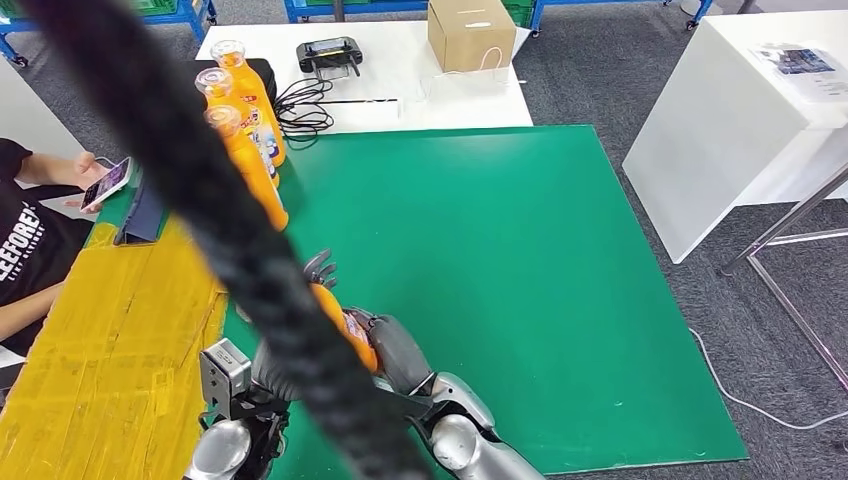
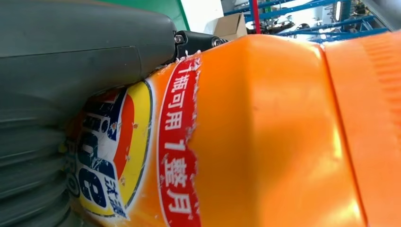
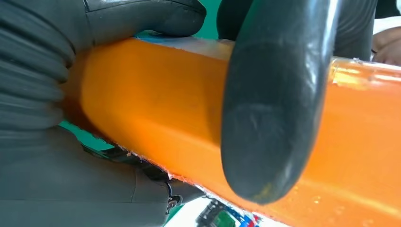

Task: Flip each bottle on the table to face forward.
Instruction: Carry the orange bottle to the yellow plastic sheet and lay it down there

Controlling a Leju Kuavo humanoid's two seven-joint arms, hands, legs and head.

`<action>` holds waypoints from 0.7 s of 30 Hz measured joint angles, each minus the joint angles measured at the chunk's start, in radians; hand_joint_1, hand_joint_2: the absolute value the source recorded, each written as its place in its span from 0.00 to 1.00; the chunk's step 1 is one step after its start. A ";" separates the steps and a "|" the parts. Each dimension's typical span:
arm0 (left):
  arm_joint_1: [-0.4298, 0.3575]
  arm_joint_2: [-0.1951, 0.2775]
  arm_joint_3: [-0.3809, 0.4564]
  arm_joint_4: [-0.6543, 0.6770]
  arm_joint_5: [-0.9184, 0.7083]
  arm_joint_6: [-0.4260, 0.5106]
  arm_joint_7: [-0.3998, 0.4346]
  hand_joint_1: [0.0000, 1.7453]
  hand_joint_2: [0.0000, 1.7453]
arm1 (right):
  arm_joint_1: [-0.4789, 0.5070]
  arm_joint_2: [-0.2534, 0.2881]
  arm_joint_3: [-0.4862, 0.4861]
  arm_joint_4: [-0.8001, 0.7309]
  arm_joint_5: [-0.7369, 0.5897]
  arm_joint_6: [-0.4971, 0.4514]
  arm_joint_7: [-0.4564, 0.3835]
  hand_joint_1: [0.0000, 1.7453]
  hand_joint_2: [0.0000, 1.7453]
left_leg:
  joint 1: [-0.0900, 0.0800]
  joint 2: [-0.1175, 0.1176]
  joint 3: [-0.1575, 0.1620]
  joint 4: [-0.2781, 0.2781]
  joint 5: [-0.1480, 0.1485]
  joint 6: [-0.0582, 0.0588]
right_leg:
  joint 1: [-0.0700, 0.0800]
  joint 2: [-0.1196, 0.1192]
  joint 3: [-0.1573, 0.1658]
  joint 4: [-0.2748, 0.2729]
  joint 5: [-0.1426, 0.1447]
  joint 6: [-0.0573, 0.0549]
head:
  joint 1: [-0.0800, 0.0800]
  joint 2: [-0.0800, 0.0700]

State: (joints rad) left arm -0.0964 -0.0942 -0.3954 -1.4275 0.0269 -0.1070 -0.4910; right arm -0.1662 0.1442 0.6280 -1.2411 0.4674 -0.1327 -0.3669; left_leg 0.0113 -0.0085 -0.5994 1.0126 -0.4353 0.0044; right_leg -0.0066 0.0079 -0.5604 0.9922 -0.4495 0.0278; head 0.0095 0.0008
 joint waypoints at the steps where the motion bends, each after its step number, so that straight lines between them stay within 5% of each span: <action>1: 0.001 0.001 0.000 0.000 0.002 0.000 0.000 0.00 1.00 | -0.004 -0.001 0.005 0.002 0.004 -0.001 0.001 1.00 1.00 | 0.000 0.000 0.000 0.000 0.000 0.000 | 0.000 0.000 0.000 0.000 0.000 0.000 | 0.000 0.000; 12: 0.005 0.002 0.003 0.000 0.010 0.000 0.000 0.00 1.00 | -0.023 -0.005 0.026 0.022 0.000 -0.001 0.004 1.00 1.00 | 0.000 0.000 0.000 0.000 0.000 0.000 | 0.000 0.000 0.000 0.000 0.000 0.000 | 0.000 0.000; 16: 0.005 0.002 0.004 0.000 0.019 -0.001 -0.001 0.98 1.00 | -0.027 -0.006 0.029 0.029 -0.004 0.000 0.004 1.00 1.00 | 0.000 0.000 0.000 0.000 0.000 0.000 | 0.000 0.000 0.000 0.000 0.000 0.000 | 0.000 0.000; 21: 0.008 0.002 0.005 0.000 0.042 0.002 -0.009 1.00 1.00 | -0.029 -0.007 0.030 0.037 -0.011 0.000 0.004 1.00 1.00 | 0.000 0.000 0.000 0.000 0.000 0.000 | 0.000 0.000 0.000 0.000 0.000 0.000 | 0.000 0.000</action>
State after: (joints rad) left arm -0.0888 -0.0927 -0.3904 -1.4275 0.0687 -0.1050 -0.4999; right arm -0.1948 0.1373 0.6581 -1.2039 0.4569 -0.1328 -0.3624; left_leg 0.0113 -0.0082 -0.5995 1.0126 -0.4353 0.0044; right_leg -0.0067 0.0080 -0.5608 0.9922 -0.4495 0.0278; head 0.0099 0.0008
